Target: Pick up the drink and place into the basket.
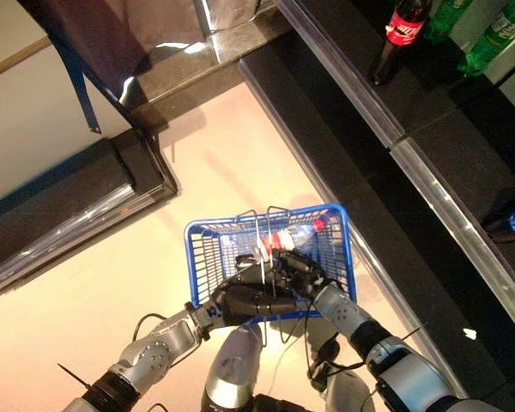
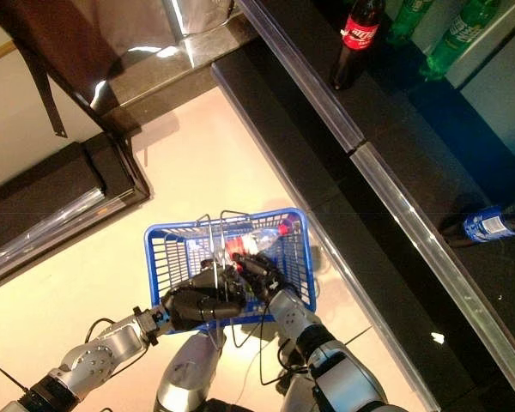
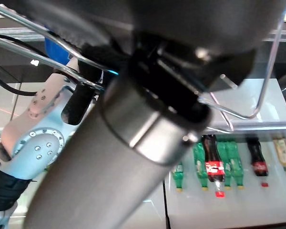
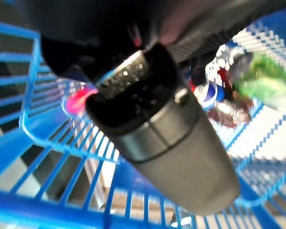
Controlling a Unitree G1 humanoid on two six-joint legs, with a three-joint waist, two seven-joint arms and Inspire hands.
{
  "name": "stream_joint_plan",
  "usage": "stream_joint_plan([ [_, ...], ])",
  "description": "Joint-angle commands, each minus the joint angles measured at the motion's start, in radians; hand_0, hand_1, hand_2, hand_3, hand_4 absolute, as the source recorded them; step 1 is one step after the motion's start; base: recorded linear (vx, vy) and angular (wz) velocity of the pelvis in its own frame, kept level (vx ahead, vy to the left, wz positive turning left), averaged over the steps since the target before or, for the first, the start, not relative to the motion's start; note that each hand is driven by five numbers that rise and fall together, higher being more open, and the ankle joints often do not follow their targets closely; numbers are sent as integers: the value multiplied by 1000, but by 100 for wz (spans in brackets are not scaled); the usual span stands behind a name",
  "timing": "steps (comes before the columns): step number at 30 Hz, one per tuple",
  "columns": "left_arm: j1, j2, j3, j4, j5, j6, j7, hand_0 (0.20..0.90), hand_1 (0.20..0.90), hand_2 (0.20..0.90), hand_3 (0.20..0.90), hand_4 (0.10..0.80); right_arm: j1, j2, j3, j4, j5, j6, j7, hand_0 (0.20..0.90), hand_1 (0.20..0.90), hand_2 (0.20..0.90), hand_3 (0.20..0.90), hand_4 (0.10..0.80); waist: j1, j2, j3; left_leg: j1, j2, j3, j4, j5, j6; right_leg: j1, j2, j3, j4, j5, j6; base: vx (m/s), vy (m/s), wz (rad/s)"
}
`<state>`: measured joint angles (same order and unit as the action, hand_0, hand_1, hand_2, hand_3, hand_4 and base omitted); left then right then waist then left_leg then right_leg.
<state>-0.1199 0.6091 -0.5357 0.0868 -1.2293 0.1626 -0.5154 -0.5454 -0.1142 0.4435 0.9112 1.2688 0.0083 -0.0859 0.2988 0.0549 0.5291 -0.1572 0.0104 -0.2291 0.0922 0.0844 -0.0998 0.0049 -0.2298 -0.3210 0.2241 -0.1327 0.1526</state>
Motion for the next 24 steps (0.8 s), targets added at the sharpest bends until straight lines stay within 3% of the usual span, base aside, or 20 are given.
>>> stream_joint_plan([
  [1, -73, -136, -24, -419, -94, -91, -256, 300, 300, 300, 200, 100, -77, 40, -19, -86, 39, -49, 88, 900, 900, 900, 900, 800, 0, 53, -113, -4, -19, -19, -14, 20, 71, -75, -9, 21, 87, 83, -68, 0, 0, 0],
  [9, -10, -136, 6, -395, -60, -129, -288, 300, 300, 300, 200, 100, 56, -24, -15, -218, -3, -68, 145, 900, 900, 900, 900, 800, -33, 38, -113, -2, -4, 17, -28, 20, 75, -90, -4, 37, 77, 91, -63, -12, 2, -2],
  [16, 70, -153, 44, -403, -16, -215, -288, 300, 300, 300, 200, 100, 286, -80, 16, -518, -108, -122, 201, 900, 900, 900, 900, 800, -89, 11, -118, 10, 25, 59, -47, 22, 72, -102, 16, 66, 64, 95, -64, -32, -7, -10],
  [21, 116, -154, 71, -391, 26, -281, -235, 300, 300, 300, 200, 100, 424, -129, 24, -661, -150, -100, 328, 900, 900, 900, 900, 800, -119, -12, -137, 25, 41, 83, -57, 19, 69, -95, 27, 84, 50, 95, -59, -5, -34, -20],
  [24, 150, -148, 98, -371, 68, -308, -201, 300, 300, 300, 200, 100, 492, -172, 0, -745, -185, -105, 329, 900, 900, 900, 900, 800, -143, -28, -161, 38, 53, 102, -66, 20, 65, -85, 33, 99, 36, 98, -56, 32, -41, -16],
])
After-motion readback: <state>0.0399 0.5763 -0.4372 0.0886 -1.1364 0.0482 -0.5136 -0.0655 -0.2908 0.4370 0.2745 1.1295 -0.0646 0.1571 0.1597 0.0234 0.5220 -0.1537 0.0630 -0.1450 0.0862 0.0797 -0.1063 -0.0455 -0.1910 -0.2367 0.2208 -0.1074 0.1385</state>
